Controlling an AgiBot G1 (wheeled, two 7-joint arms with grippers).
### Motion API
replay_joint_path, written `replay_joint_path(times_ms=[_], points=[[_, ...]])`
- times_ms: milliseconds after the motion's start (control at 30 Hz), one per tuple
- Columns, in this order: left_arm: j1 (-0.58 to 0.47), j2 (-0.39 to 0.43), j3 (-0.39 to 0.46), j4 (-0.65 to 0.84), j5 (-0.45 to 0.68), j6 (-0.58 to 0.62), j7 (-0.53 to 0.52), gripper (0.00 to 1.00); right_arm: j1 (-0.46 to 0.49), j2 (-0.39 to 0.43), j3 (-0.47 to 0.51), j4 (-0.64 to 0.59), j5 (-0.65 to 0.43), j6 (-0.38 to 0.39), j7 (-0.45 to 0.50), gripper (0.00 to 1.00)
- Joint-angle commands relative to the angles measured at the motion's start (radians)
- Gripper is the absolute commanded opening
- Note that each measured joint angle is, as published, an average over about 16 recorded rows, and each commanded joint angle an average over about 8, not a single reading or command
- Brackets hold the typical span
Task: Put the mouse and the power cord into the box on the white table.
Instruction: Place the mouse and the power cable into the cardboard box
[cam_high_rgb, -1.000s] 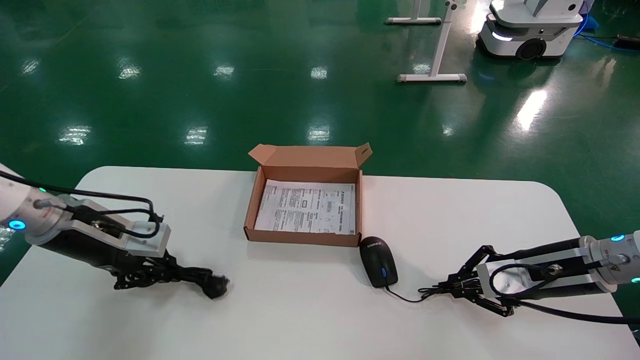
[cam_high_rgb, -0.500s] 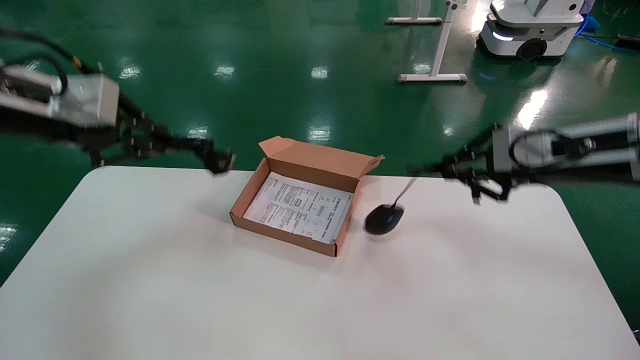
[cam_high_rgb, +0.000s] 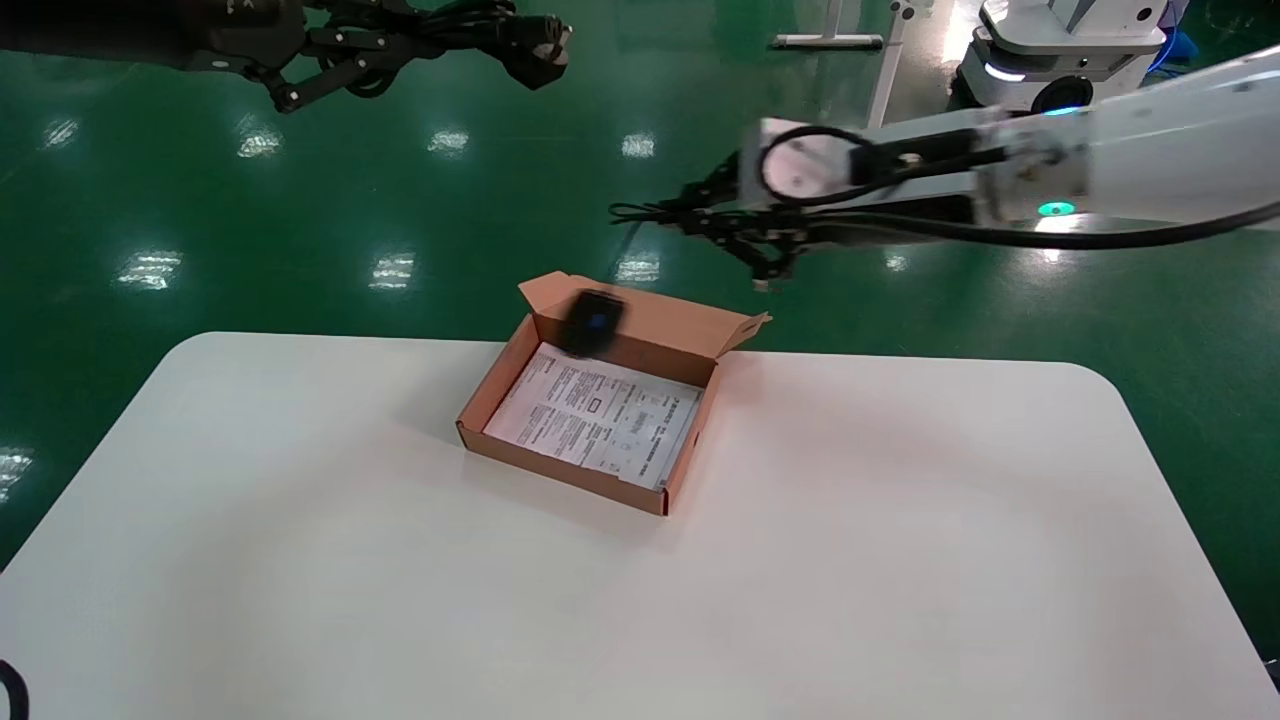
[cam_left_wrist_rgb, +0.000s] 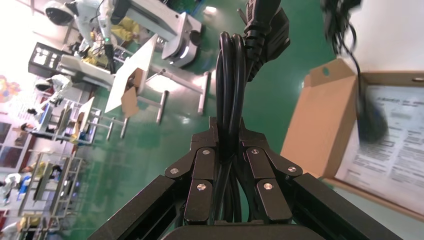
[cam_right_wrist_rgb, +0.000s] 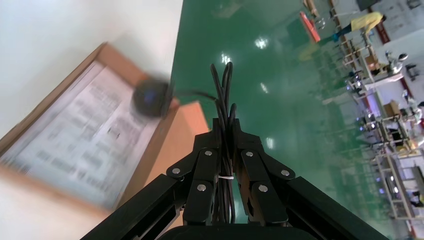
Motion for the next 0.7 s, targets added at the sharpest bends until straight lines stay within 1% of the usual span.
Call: replay_joint_path(times_ms=[33, 133, 267, 367, 500, 633, 667, 700], points=[[-0.004, 0.008, -0.008, 0.015, -0.011, -0.013, 0.01, 0.0, -0.007, -0.046, 0.002, -0.012, 0.003, 0.034, -0.008, 0.0], [-0.009, 0.014, -0.005, 0.04, -0.004, -0.026, 0.022, 0.0, -0.027, -0.089, 0.002, -0.033, 0.005, 0.075, -0.028, 0.0], [-0.011, 0.022, 0.003, 0.072, 0.007, -0.038, 0.03, 0.0, -0.062, -0.119, -0.004, -0.033, 0.003, 0.128, -0.048, 0.0], [-0.009, 0.028, 0.008, 0.094, 0.015, -0.045, 0.031, 0.0, -0.1, -0.128, -0.017, -0.005, 0.0, 0.181, -0.054, 0.0], [-0.005, 0.039, 0.011, 0.114, 0.02, -0.05, 0.031, 0.0, -0.157, -0.134, -0.045, 0.064, 0.0, 0.265, -0.052, 0.0], [-0.004, 0.05, 0.015, 0.127, 0.026, -0.052, 0.031, 0.0, -0.208, -0.136, -0.087, 0.144, 0.009, 0.331, -0.033, 0.06], [-0.004, 0.052, 0.017, 0.129, 0.028, -0.052, 0.03, 0.0, -0.219, -0.136, -0.099, 0.162, 0.013, 0.343, -0.026, 0.09], [-0.004, 0.054, 0.018, 0.131, 0.03, -0.051, 0.03, 0.0, -0.228, -0.136, -0.113, 0.178, 0.017, 0.353, -0.017, 0.14]])
